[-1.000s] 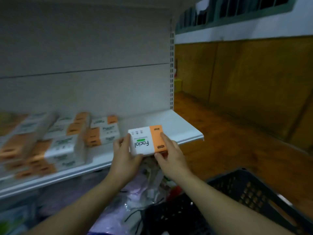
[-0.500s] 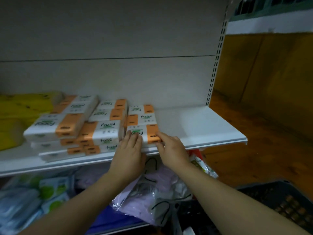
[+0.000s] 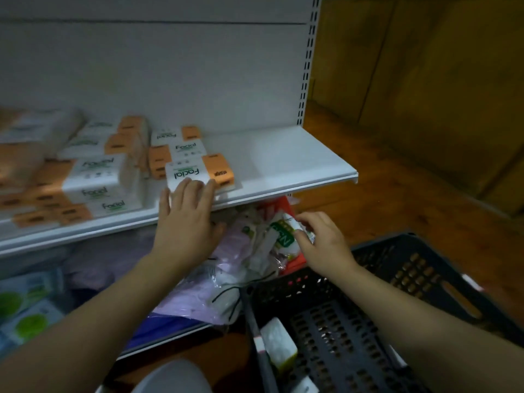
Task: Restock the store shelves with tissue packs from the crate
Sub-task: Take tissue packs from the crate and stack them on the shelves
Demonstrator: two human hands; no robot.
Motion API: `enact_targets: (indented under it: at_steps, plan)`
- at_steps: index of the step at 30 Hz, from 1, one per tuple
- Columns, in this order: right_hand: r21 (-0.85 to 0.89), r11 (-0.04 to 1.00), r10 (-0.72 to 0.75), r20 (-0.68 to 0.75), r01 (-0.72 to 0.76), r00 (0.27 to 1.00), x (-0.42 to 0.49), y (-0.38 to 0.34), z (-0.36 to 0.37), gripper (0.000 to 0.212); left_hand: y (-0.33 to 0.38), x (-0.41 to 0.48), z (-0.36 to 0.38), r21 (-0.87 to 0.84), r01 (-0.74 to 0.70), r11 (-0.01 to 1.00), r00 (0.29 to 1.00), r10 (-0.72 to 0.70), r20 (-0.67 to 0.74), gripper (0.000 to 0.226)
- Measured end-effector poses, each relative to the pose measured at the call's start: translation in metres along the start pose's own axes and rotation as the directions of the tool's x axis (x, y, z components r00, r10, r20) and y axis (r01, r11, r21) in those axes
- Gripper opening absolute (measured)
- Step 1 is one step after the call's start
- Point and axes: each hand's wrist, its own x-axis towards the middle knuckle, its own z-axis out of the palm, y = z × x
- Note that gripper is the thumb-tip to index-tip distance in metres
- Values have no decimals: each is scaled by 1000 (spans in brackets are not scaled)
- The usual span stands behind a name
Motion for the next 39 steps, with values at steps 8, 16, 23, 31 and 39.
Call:
enact_targets:
  at_steps: [8,16,23,31,39]
  plan:
    - [-86,935,-348,-37,344,937,45,-97,27,38,-34,-2,-15,143,48,989,998,-42,-43,71]
    - [-95,943,-305,145,320,941,70,-133,51,47,-34,-2,-20,74,5,997,1000,-5,1,72]
    - [-103,986,-133,-38,128,990,3,-22,0,40,51,-5,7,-119,-258,959,966,258,-16,68]
    - [-223,955,265,344,-196,901,-77,102,32,46,143,-35,104,-376,-296,878,812,438,385,56]
    - [-182,888,418,703,-422,576,-115,128,128,50,156,-49,144,-250,-511,823,803,560,204,29]
